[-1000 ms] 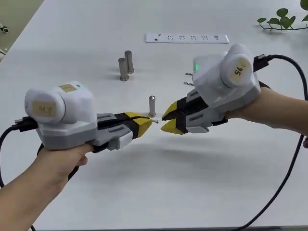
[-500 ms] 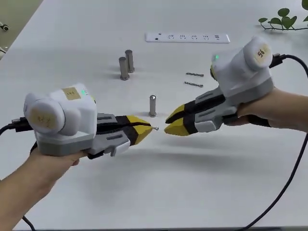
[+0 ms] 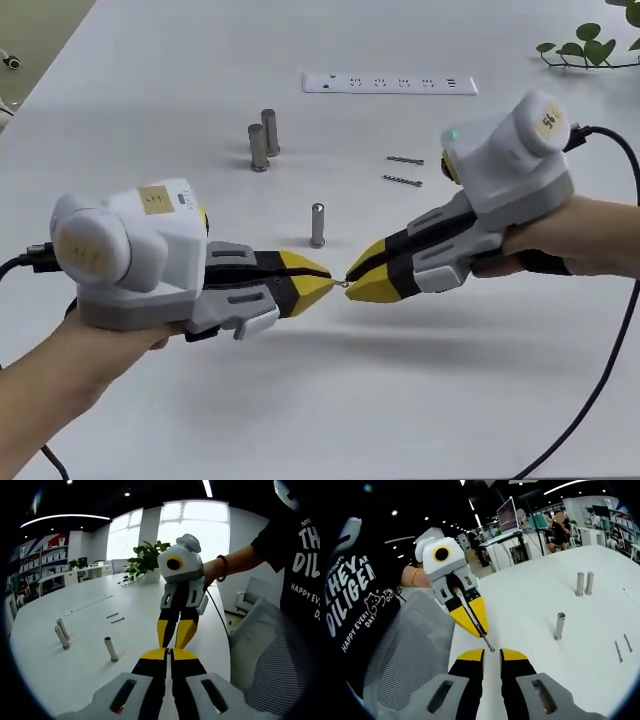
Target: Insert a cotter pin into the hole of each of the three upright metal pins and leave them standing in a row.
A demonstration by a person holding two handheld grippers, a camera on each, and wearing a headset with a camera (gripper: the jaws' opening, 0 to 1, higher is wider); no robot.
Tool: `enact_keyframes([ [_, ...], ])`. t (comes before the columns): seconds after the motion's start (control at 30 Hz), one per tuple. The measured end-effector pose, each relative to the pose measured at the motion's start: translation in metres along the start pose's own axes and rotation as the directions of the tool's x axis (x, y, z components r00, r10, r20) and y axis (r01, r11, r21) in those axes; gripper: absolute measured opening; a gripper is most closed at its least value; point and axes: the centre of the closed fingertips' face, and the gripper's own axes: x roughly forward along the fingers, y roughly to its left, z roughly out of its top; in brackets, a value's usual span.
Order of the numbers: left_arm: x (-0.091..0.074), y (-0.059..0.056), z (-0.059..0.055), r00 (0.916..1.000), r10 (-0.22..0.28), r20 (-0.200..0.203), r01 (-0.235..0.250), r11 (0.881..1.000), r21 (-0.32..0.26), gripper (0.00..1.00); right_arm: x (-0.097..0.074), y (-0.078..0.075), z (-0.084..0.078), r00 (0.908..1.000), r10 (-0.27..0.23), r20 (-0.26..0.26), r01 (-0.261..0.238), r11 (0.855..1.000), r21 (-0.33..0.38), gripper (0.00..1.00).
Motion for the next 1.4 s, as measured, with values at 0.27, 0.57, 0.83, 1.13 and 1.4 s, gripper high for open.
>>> enact_keyframes([
  [0.27, 0.002, -0.01, 0.003, 0.9991, -0.04, 0.009, 0.04, 0.999, 0.011, 0.0, 0.002, 0.008, 0.0, 0.9995, 0.032, -0.001, -0.032, 0.999, -0.011, 0.0],
  [0.57, 0.001, -0.009, 0.0, 0.9992, -0.039, -0.003, 0.039, 0.999, 0.009, 0.0, 0.001, 0.009, 0.0, 0.9994, 0.011, -0.034, -0.013, 0.997, -0.07, 0.0],
  [0.83, 0.002, -0.007, -0.004, 0.999, -0.037, -0.023, 0.037, 0.999, 0.009, 0.0, 0.003, 0.008, -0.004, 0.9941, -0.021, -0.106, 0.002, 0.984, -0.176, 0.0],
  [1.13, 0.004, -0.003, -0.006, 0.9995, -0.011, -0.029, 0.011, 1.0, 0.016, 0.02, 0.003, 0.005, -0.007, 0.9838, -0.06, -0.169, 0.013, 0.964, -0.267, 0.0],
  [1.4, 0.007, 0.004, -0.007, 0.9994, 0.019, -0.029, -0.019, 1.0, 0.014, 0.03, -0.001, -0.009, -0.013, 0.9598, -0.132, -0.248, 0.043, 0.941, -0.336, 0.0],
])
